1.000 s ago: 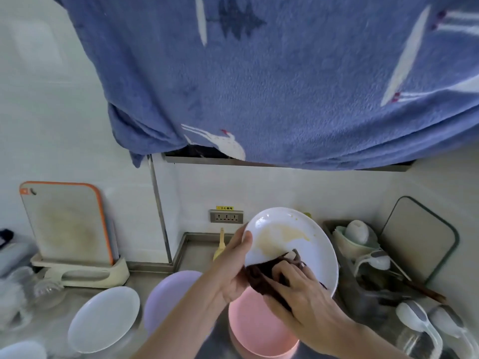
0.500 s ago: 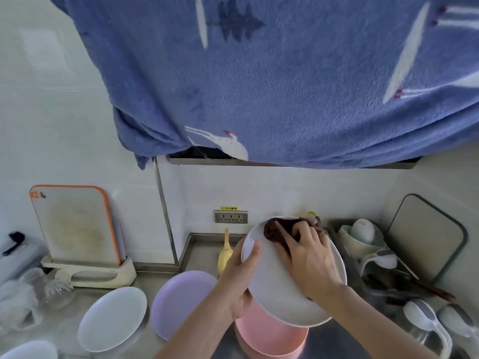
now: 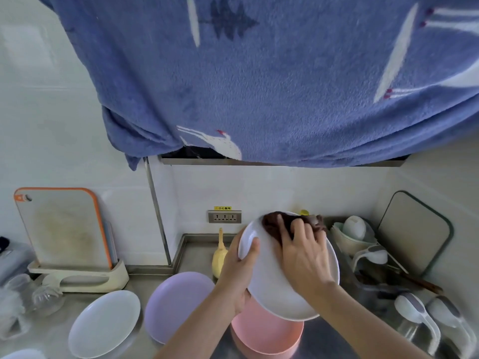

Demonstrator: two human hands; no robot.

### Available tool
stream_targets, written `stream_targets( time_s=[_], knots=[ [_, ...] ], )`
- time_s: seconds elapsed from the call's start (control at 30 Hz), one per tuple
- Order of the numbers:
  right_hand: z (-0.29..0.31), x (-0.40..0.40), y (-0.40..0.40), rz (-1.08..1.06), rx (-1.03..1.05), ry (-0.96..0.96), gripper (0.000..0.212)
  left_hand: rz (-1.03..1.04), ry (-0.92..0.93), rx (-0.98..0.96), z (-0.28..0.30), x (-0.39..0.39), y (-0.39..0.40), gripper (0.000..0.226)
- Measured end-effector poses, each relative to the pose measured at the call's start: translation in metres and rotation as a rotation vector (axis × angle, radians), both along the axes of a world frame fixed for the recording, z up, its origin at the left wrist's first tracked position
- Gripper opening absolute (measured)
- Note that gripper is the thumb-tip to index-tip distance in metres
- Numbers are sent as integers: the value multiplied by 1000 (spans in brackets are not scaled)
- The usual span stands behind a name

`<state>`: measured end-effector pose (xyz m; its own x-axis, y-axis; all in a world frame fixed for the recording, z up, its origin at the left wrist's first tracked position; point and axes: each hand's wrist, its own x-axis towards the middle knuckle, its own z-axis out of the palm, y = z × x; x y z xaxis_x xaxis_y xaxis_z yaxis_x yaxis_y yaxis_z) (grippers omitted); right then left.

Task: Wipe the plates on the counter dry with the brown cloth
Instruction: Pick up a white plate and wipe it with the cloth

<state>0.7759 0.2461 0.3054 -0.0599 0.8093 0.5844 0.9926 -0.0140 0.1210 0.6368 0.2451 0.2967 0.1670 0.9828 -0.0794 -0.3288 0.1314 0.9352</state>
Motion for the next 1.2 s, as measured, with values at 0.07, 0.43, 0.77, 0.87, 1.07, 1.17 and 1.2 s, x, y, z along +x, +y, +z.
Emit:
stream_targets(
  time_s=[0.07,0.43,0.77,0.87,1.07,1.17,1.2],
  knots=[
    [1,10,2,-89,-41,-18,51,71,-12,-16,-3,-4,3,30],
    [-15,30,-36,-25,-470,78,47,183,-99,-31,-3,-16,17,30],
    [35,42,-49,67,-879,1486,35,166,18,-95,-16,-7,17,32],
    [49,50,-42,160,-857,1739,23,143,18,-96,-19,-5,16,34],
    [20,60,-20,114,-283,505,41,113,13,-72,-18,-5,15,38],
    [-5,39,-45,182,-266,357,72,115,-31,-102,-20,-8,16,33],
    [-12,34,-55,218,-284,299,72,103,-60,-114,-20,-9,16,33]
  ],
)
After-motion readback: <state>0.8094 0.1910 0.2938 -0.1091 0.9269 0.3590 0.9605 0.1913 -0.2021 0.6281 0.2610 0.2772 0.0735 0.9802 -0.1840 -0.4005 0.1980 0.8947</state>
